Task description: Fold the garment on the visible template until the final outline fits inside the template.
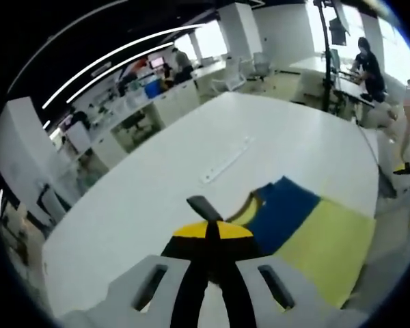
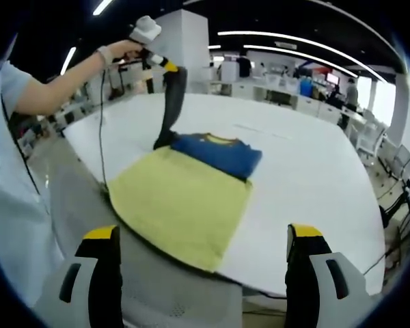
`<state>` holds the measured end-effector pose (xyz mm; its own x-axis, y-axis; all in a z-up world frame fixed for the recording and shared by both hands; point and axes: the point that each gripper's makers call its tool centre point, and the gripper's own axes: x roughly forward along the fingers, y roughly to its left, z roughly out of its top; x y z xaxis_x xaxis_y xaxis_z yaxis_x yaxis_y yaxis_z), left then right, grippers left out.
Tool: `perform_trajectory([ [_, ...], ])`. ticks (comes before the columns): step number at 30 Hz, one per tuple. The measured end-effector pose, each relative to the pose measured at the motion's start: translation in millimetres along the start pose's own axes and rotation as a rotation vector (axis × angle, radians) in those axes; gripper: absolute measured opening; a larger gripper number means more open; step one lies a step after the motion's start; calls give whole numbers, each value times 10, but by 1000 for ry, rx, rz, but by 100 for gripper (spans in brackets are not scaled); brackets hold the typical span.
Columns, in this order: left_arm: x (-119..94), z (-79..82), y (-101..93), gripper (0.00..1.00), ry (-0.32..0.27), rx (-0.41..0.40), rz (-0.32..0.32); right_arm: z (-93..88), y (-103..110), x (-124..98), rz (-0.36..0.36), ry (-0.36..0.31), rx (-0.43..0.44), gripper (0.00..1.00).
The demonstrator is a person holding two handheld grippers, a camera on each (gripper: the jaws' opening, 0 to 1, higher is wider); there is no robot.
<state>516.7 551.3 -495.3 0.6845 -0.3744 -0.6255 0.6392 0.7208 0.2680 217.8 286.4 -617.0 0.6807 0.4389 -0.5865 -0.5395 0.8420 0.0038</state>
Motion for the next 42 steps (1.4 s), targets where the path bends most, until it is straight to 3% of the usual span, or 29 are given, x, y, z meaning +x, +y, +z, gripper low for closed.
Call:
perform_trajectory([
  [16,292,211,-240,0,-11,37,-51,16,26,37,19,-8,-6,100],
  [23,476,188,-278,0,-12,-3,-48,9,-2,22,29,-4,-19,100],
  [29,530,103,-470,0,-5,-8,-66,-25,-41,-13,24,2,-14,100],
  [42,766,153,-693,0,7,0,-112,-42,-25,-10,34,8,-10,100],
])
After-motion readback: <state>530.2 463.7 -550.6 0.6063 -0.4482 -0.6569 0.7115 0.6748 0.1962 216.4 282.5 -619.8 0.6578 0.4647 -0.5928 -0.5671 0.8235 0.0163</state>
